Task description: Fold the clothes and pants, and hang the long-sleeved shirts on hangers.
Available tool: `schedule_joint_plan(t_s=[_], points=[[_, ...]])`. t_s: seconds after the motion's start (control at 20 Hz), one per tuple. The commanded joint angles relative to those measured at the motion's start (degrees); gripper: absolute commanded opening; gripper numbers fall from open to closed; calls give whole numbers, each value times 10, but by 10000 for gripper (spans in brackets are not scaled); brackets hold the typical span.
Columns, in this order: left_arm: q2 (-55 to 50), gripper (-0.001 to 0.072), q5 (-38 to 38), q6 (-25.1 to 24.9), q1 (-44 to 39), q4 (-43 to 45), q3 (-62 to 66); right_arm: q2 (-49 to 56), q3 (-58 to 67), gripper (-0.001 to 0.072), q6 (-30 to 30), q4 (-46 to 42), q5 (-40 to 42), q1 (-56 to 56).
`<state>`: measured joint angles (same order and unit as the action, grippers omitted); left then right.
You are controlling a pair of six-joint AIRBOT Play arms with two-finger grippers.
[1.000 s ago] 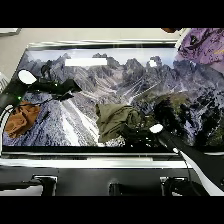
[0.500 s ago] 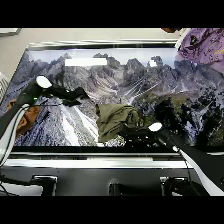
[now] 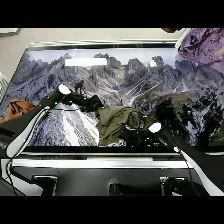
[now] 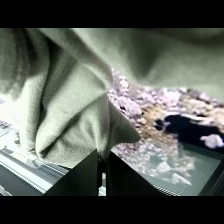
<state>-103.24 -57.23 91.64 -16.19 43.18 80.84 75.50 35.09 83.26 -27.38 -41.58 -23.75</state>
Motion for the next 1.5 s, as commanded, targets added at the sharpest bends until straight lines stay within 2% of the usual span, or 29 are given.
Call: schedule_joint_plan(t_s=[0.0, 0.05, 0.1, 0.15, 0.25, 0.4, 0.5, 0.6, 0.7, 0.9, 1.05, 1.25, 1.45], points=[[-9, 249, 1, -4, -18, -15, 0, 0, 1, 30, 6, -6, -5, 0], [-9, 52, -5, -4, -19, -17, 0, -2, 1, 29, 6, -7, -5, 0], [-7, 18, -12, -9, -16, -17, 0, -6, 1, 29, 6, -17, -4, 0], [-4, 16, -19, -17, -12, -17, 1, -13, 1, 29, 14, -37, -3, 0], [14, 14, -23, -19, 4, -16, 4, -41, 12, 29, 70, -136, -8, 0], [62, 12, -23, -16, 40, 32, 40, -109, 80, 28, 202, -379, -54, 0], [107, 12, -23, -2, 67, 90, 90, -154, 172, 28, 277, -568, -120, 0], [157, 12, -25, 4, 93, 152, 154, -184, 281, 29, 282, -711, -186, 0], [211, 12, -31, 10, 111, 216, 220, -204, 393, 29, 233, -790, -236, 0], [342, 13, -34, 20, 119, 346, 295, -248, 566, 29, 169, -830, -302, 0], [447, 13, -40, 54, 119, 417, 296, -308, 615, 29, 155, -827, -333, 0], [542, 13, -97, 108, 119, 497, 295, -384, 616, 29, 181, -829, -335, 0], [544, 14, -170, 119, 119, 504, 270, -346, 607, 29, 196, -831, -360, 0]])
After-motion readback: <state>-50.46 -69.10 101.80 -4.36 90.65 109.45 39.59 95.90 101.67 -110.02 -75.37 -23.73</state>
